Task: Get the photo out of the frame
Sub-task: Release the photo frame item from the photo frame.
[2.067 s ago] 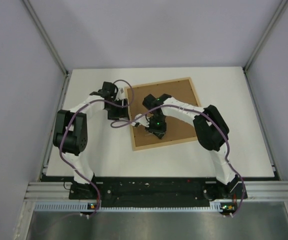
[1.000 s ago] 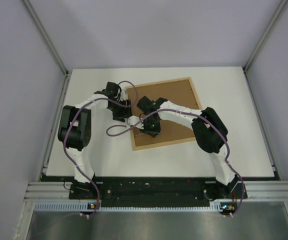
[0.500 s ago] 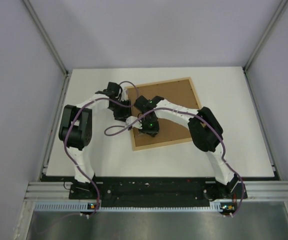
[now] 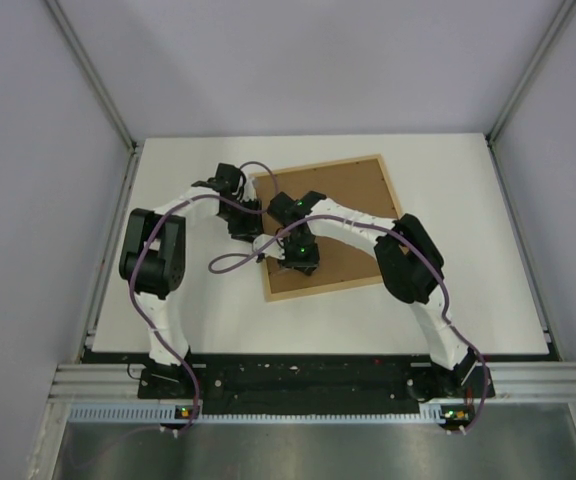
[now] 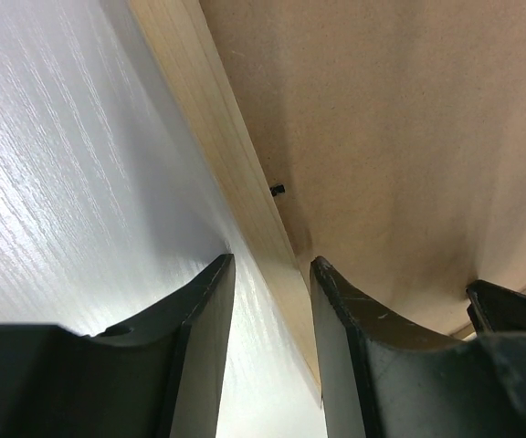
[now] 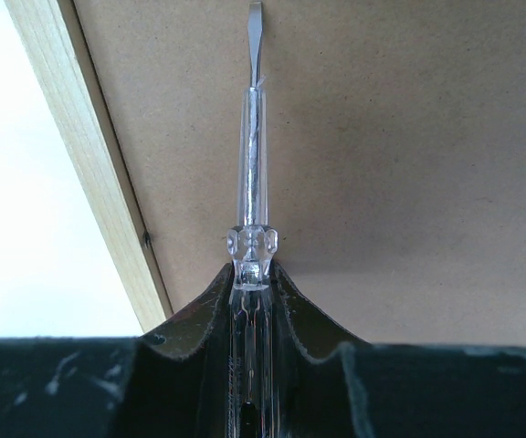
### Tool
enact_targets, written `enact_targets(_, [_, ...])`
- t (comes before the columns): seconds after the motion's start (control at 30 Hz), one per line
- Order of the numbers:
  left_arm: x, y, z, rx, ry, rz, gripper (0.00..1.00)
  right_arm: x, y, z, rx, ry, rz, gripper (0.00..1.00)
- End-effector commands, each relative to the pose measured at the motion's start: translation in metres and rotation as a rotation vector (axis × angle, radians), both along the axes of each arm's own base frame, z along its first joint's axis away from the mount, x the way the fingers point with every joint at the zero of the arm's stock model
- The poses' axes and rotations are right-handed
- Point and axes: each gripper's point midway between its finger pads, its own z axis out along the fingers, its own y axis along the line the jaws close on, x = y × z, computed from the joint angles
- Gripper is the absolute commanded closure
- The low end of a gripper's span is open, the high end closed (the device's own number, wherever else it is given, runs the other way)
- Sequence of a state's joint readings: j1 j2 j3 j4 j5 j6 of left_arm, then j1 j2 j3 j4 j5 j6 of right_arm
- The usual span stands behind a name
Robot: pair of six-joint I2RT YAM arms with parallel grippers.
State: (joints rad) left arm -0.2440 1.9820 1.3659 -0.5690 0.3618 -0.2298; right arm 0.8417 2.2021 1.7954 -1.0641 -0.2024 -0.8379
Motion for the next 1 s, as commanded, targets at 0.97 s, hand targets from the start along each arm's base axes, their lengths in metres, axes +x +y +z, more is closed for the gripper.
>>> enact_targets(0.97, [-0.001,-0.007,-0.009,-0.001,0.017,-0.020,0.57,0.004,-0.001,0.016,-0.023,-0.044,0.033,1.00])
